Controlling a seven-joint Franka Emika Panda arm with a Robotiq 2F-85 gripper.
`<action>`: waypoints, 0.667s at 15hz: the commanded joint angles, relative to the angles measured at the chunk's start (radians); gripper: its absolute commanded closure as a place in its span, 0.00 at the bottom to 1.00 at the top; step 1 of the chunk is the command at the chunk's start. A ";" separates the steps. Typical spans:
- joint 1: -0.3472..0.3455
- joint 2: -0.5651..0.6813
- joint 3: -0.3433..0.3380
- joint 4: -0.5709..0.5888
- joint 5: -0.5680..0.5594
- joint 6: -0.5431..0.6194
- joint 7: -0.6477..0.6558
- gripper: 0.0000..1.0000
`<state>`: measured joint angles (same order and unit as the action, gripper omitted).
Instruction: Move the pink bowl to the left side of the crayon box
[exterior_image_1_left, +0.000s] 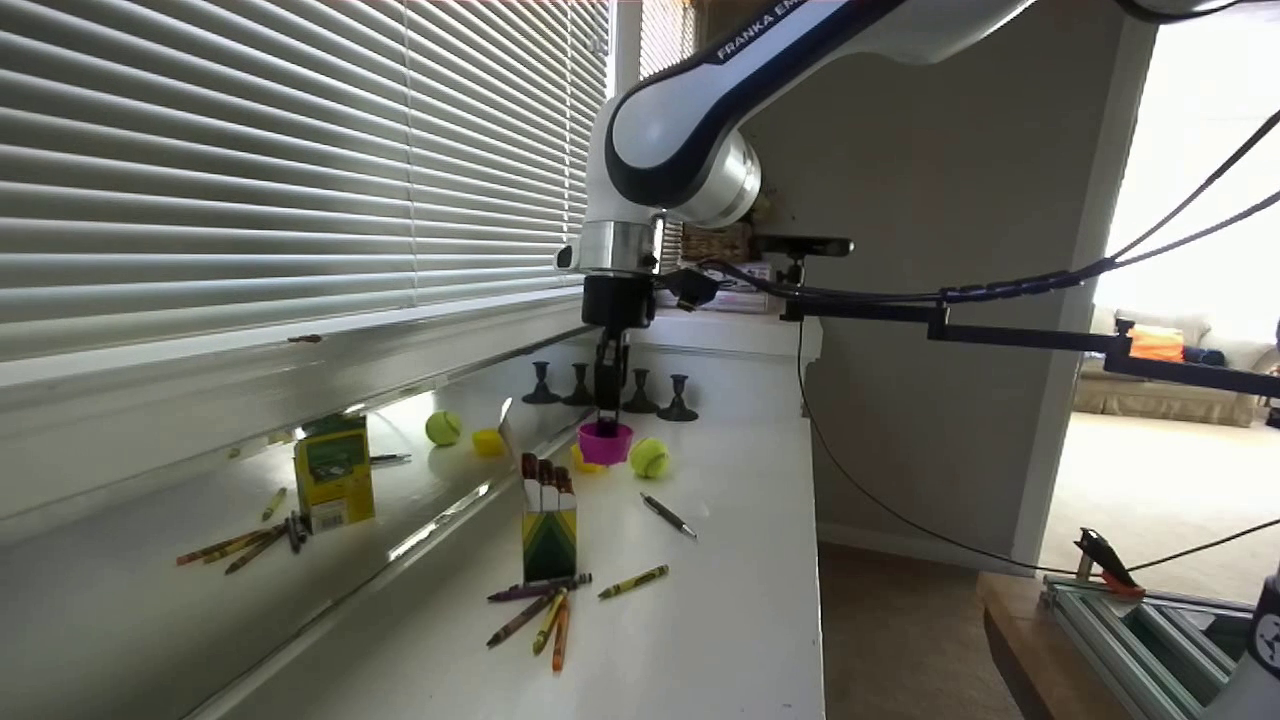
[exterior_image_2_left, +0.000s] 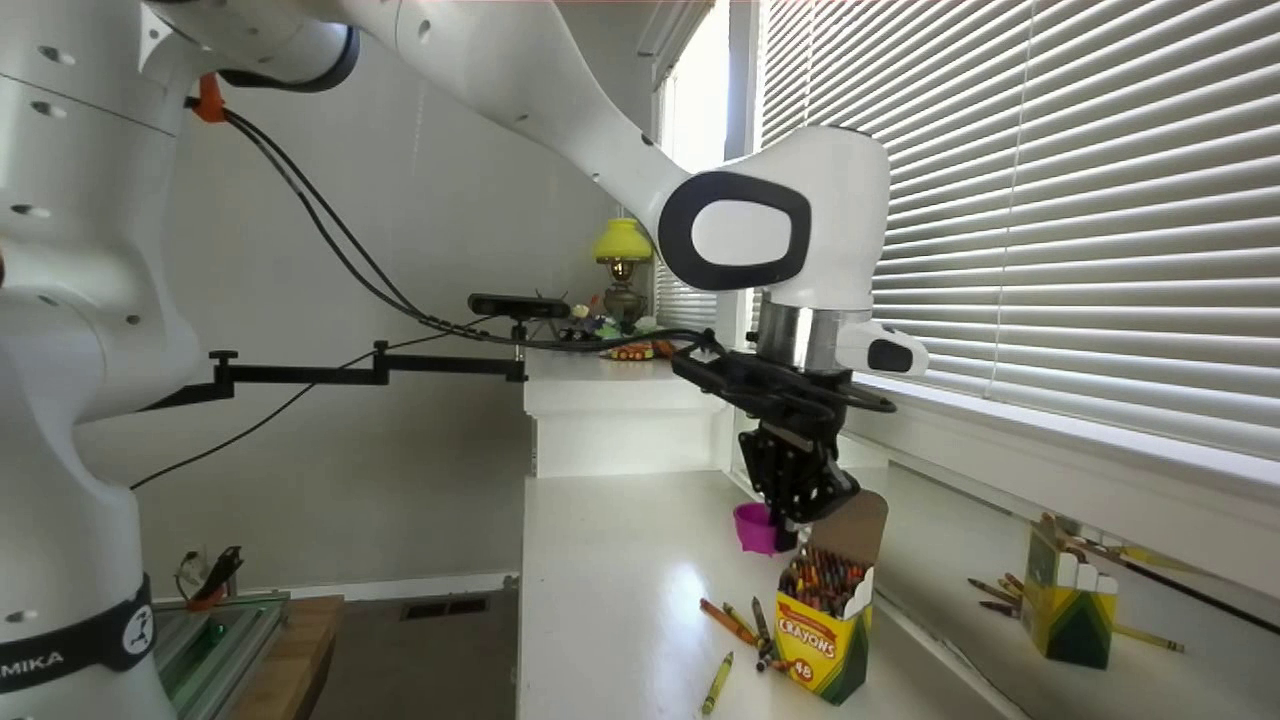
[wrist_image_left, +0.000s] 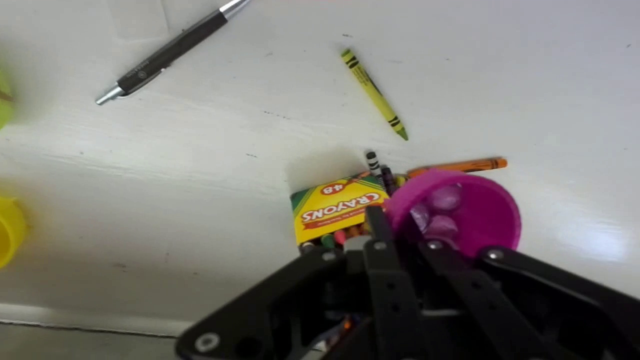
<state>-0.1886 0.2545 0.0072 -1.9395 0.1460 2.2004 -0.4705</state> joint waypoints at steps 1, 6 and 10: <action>0.037 -0.024 0.012 -0.019 -0.009 -0.044 -0.046 0.98; 0.081 -0.006 0.031 -0.001 -0.022 -0.074 -0.052 0.98; 0.113 0.021 0.038 0.011 -0.046 -0.047 -0.029 0.98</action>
<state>-0.0955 0.2595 0.0425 -1.9396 0.1354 2.1483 -0.5045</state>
